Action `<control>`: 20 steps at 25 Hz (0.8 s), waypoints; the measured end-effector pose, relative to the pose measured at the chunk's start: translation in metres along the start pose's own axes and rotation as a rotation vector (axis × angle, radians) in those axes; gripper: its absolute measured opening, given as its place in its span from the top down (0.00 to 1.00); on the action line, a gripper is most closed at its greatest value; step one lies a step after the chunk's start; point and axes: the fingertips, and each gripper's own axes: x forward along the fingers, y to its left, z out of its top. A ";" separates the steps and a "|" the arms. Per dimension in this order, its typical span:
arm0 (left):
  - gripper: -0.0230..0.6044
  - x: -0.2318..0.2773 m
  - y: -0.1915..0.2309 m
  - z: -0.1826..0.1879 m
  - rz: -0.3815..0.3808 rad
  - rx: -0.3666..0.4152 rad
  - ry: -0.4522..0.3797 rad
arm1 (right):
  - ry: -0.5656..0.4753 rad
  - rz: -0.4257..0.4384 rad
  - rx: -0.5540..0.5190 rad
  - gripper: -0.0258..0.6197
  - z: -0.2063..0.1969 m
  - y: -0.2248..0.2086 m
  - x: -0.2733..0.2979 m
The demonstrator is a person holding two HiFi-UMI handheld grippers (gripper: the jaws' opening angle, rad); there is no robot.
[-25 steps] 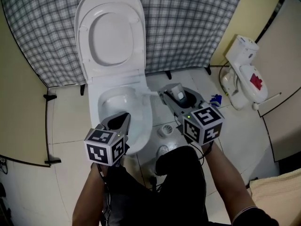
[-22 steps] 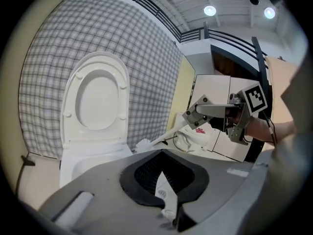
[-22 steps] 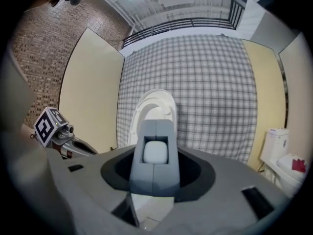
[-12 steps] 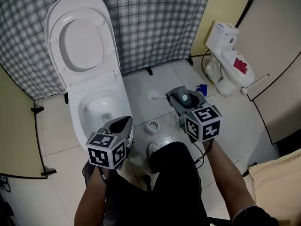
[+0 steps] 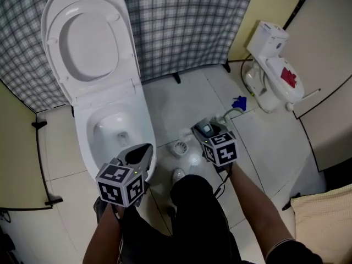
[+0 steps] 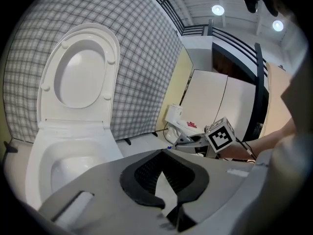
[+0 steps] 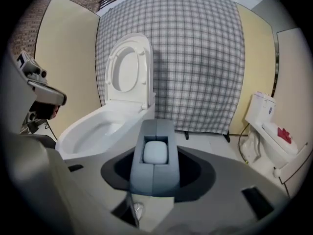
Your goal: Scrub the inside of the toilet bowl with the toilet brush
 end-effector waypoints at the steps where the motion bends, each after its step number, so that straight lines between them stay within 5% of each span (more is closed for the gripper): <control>1: 0.95 0.001 0.003 -0.004 0.000 0.004 0.009 | 0.017 0.000 -0.013 0.65 -0.007 0.003 0.009; 20: 0.95 0.000 0.000 -0.018 -0.016 -0.042 0.008 | 0.198 -0.028 0.030 0.65 -0.098 0.027 0.091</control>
